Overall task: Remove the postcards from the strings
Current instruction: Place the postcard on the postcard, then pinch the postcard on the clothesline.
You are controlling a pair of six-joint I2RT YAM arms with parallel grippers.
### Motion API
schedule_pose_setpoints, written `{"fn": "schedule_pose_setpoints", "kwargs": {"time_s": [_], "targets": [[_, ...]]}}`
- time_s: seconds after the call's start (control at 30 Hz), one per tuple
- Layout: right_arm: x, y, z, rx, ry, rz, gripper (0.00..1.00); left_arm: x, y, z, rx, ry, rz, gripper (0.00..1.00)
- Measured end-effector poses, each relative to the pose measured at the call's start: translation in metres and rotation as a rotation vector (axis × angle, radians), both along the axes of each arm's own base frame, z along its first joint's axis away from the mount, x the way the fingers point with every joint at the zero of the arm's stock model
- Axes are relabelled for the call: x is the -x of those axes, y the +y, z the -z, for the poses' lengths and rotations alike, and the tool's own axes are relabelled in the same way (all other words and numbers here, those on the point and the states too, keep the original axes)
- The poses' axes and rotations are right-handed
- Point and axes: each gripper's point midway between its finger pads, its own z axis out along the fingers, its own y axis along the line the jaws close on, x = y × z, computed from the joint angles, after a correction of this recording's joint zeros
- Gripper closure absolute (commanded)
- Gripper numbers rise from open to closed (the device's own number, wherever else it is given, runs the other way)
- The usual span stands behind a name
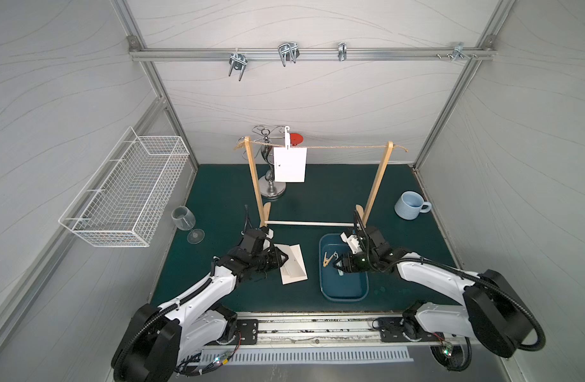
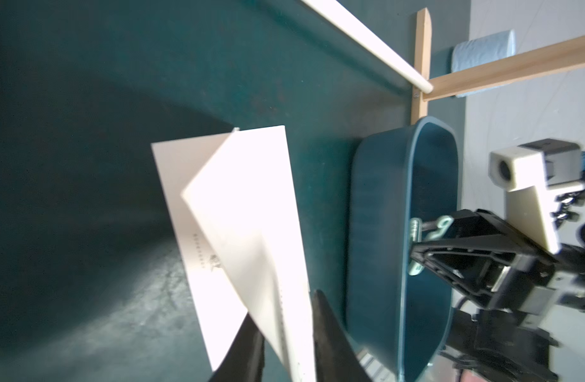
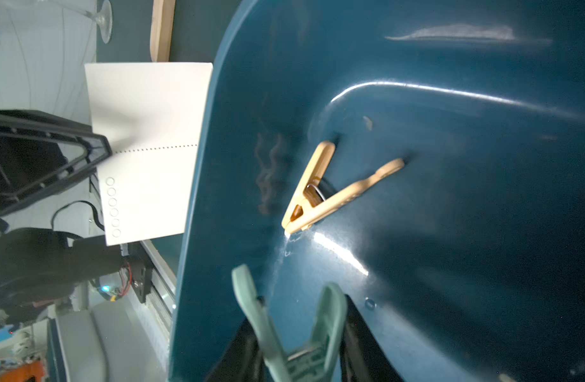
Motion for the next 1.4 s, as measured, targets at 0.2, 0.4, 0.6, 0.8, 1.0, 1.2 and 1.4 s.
{"fn": "schedule_pose_setpoints", "kwargs": {"time_s": [0.2, 0.4, 0.6, 0.8, 1.0, 1.2, 1.4], "targets": [[-0.004, -0.002, -0.003, 0.006, -0.025, 0.014, 0.45, 0.000, 0.012, -0.002, -0.046, -0.023, -0.043, 0.67], [-0.010, -0.003, -0.018, 0.005, -0.074, 0.032, 0.43, 0.003, 0.030, -0.006, -0.119, -0.031, -0.100, 0.66], [-0.017, -0.003, -0.049, -0.022, -0.146, 0.046, 0.41, -0.002, 0.047, -0.038, -0.176, -0.111, -0.156, 0.67], [-0.030, 0.003, -0.126, -0.104, -0.303, 0.042, 0.37, -0.023, 0.053, -0.096, -0.214, -0.275, -0.174, 0.67], [-0.042, 0.021, -0.248, -0.260, -0.517, -0.005, 0.32, -0.059, 0.050, -0.178, -0.272, -0.479, -0.164, 0.66], [-0.043, 0.036, -0.341, -0.407, -0.683, -0.073, 0.28, -0.085, 0.045, -0.234, -0.316, -0.661, -0.149, 0.54], [-0.053, 0.052, -0.383, -0.483, -0.758, -0.137, 0.28, -0.108, 0.033, -0.263, -0.320, -0.766, -0.102, 0.48]]}}
